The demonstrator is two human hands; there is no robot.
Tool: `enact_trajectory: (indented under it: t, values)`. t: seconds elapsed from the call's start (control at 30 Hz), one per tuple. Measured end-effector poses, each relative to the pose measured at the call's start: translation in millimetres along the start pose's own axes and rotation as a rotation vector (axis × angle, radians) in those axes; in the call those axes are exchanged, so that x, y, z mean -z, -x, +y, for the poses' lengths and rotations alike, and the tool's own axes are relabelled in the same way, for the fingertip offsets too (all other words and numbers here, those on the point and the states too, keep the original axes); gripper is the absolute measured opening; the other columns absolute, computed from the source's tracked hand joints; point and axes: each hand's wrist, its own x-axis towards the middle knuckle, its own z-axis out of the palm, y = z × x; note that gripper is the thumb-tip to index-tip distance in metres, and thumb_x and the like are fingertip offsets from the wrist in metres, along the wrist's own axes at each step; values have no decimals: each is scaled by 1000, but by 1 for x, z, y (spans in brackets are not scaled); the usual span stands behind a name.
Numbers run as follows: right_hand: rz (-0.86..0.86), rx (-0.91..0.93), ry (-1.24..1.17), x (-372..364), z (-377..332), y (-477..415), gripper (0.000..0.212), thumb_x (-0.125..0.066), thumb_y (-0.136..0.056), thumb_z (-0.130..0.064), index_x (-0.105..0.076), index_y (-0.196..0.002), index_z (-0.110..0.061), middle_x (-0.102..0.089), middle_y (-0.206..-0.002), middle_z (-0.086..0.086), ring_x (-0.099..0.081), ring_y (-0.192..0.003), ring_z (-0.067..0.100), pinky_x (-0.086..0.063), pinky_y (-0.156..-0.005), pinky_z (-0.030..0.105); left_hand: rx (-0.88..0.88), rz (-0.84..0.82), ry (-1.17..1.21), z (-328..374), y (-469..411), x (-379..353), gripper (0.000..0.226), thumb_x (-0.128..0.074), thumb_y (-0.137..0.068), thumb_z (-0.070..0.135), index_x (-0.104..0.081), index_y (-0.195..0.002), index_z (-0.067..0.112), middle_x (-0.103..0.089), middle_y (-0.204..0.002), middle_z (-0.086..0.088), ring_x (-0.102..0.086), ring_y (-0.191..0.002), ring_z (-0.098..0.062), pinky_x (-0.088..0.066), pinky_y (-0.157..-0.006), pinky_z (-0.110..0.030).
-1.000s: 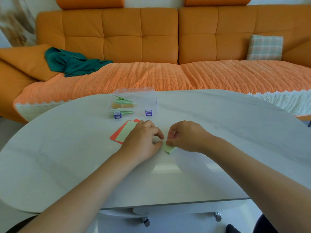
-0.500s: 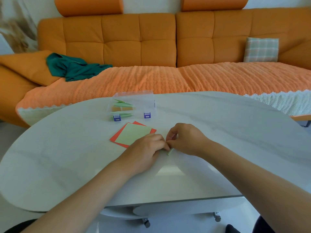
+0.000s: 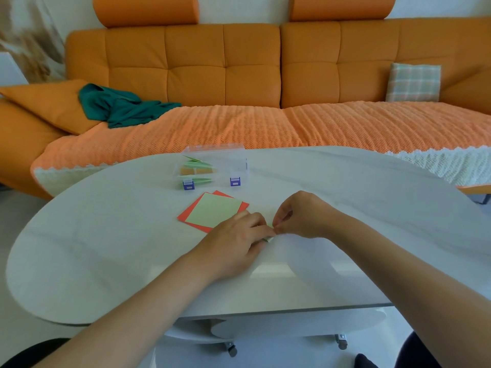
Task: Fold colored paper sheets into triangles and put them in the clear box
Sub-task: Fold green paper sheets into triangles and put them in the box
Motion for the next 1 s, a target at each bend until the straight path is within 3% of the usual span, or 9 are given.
enact_trajectory:
  t: [0.2, 0.6, 0.7, 0.8, 0.93, 1.0]
  values:
    - [18, -84, 19, 1, 0, -8, 4, -81, -75, -32, -80, -79, -30, -73, -80, -14, -67, -81, 7, -60, -78, 31, 2, 6, -20, -1, 1, 0, 27, -52, -98, 27, -66, -122, 27, -57, -112, 7, -48, -103, -13, -44, -85, -29]
    - [99, -236, -4, 8, 16, -21, 12, -71, -70, -24, -76, -77, -17, -73, -82, 0, -69, -78, 17, -62, -76, 35, 35, 10, -46, 6, -2, -3, 27, -51, -95, 30, -65, -119, 27, -55, -110, 10, -46, -102, -12, -41, -82, -24]
    - [130, -257, -19, 6, 16, -23, 14, -63, -68, -21, -73, -75, -13, -72, -78, 2, -69, -75, 19, -61, -67, 32, 41, 4, -41, 8, -3, -4, 28, -51, -94, 30, -65, -117, 26, -54, -109, 10, -45, -102, -11, -46, -84, -30]
    - [163, -273, -37, 5, 20, -22, 10, -57, -69, -18, -66, -69, -13, -66, -72, 1, -65, -69, 22, -49, -54, 27, 50, 5, -28, 9, -3, -4, 27, -51, -92, 31, -64, -115, 27, -53, -108, 11, -44, -101, -10, -47, -87, -34]
    - [154, -188, -118, 4, 25, -16, 15, -61, -77, -23, -73, -81, -16, -73, -84, 0, -69, -83, 20, -58, -71, 34, 81, -8, -34, 11, -4, -3, 31, -51, -90, 35, -61, -119, 30, -50, -107, 14, -41, -101, -9, -48, -86, -37]
    - [111, -142, -207, 5, 24, -10, 9, -70, -79, -29, -72, -83, -21, -71, -86, -3, -67, -86, 17, -56, -75, 34, 102, -18, -46, 14, -8, -4, 37, -49, -91, 40, -59, -125, 32, -48, -108, 14, -41, -104, -11, -47, -95, -39]
